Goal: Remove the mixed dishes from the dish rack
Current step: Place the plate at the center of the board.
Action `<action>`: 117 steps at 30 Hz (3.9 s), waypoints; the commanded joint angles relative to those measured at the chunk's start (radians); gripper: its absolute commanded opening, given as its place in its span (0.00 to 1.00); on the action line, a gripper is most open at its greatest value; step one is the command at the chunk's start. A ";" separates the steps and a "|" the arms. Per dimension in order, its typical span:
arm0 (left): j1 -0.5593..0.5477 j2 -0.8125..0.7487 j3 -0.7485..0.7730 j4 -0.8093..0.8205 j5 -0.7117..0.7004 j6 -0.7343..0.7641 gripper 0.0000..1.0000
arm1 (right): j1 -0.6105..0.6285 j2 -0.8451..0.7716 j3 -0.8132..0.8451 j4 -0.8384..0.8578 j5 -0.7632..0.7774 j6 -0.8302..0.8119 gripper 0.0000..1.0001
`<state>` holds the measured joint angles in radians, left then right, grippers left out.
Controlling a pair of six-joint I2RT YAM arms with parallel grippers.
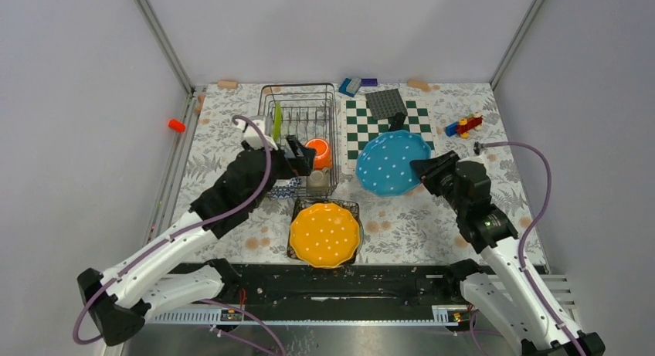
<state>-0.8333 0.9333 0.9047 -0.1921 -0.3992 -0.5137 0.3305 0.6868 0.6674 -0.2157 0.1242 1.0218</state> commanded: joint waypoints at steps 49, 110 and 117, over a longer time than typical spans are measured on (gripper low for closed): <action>0.187 -0.356 -0.350 -0.065 -0.091 -0.127 0.99 | 0.414 0.619 -0.270 0.893 -0.580 0.118 0.21; 0.186 -0.290 -0.333 -0.057 -0.110 -0.098 0.99 | 0.782 0.642 0.192 -0.123 -0.041 -0.442 0.69; 0.187 -0.223 -0.305 -0.013 -0.113 -0.080 0.99 | 0.782 0.532 0.138 -0.126 0.094 -0.409 0.78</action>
<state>-0.6525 0.6632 0.5621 -0.2787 -0.5087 -0.6201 1.1004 1.3140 0.8047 -0.3805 0.1162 0.5999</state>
